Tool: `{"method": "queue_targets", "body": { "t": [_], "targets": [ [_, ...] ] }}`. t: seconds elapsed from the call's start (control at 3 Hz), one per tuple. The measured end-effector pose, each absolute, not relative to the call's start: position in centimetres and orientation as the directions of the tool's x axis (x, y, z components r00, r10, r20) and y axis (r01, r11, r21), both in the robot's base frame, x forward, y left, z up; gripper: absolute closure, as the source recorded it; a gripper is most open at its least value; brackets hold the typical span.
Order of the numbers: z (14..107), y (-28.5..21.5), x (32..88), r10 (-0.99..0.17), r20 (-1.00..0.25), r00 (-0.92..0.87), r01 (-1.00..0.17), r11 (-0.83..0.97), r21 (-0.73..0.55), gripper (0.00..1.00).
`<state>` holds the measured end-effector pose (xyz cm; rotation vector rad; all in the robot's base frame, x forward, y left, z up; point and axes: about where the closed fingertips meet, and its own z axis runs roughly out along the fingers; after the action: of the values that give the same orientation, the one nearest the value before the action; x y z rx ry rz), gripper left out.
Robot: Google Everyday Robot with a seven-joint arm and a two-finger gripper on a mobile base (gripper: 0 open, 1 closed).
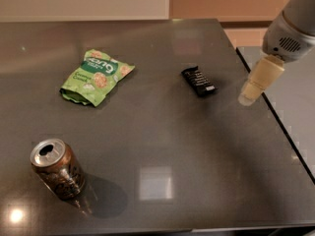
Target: Pick rxbar chocolate
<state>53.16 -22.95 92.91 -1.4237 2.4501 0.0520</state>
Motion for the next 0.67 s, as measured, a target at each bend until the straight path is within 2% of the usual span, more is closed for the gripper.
{"method": "queue_targets", "body": {
  "t": [0.67],
  "targets": [
    [90.3,-20.0,57.8,-0.77,-0.272,-0.577,-0.791,0.61,-0.05,0.0]
  ]
}}
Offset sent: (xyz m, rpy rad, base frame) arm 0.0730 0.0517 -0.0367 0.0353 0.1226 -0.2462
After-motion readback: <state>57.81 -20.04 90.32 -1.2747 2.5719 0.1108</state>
